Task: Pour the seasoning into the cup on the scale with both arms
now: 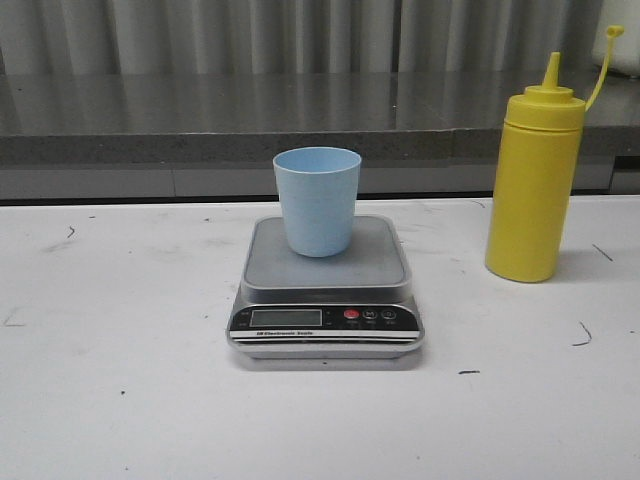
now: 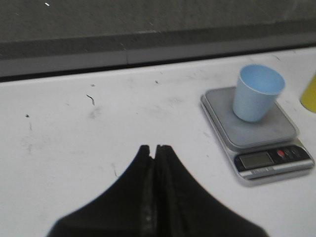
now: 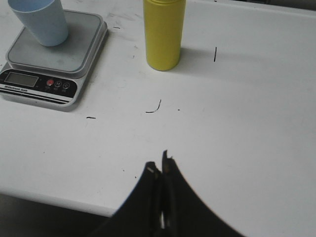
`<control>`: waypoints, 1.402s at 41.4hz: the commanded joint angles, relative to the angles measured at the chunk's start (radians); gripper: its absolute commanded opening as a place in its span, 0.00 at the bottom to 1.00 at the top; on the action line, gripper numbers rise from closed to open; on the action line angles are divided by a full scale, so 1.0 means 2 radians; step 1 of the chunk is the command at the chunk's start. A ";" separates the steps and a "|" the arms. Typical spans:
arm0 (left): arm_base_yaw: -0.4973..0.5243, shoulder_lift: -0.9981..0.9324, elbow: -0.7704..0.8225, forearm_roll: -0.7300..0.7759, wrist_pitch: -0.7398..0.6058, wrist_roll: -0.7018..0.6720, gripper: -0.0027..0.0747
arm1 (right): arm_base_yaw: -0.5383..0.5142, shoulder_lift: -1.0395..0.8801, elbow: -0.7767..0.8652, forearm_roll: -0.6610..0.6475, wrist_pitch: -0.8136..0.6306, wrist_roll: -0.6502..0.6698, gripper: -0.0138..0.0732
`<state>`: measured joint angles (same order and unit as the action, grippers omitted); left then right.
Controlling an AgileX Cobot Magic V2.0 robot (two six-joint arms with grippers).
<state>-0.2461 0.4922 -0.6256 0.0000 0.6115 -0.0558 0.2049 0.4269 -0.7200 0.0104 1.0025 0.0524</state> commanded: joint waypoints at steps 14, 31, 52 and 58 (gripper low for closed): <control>0.109 -0.180 0.235 0.000 -0.246 -0.002 0.01 | 0.001 0.003 -0.017 -0.002 -0.030 -0.006 0.08; 0.135 -0.257 0.318 -0.010 -0.321 -0.002 0.01 | 0.001 0.003 -0.017 -0.002 -0.030 -0.006 0.08; 0.134 -0.256 0.327 -0.022 -0.329 -0.002 0.01 | 0.001 0.003 -0.017 -0.002 -0.030 -0.006 0.08; 0.134 -0.256 0.327 -0.022 -0.329 -0.002 0.01 | 0.001 0.003 -0.017 -0.002 -0.030 -0.006 0.08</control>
<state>0.0234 -0.0046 0.0040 -0.0338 0.0348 -0.0558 0.2049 0.4263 -0.7200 0.0121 1.0031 0.0504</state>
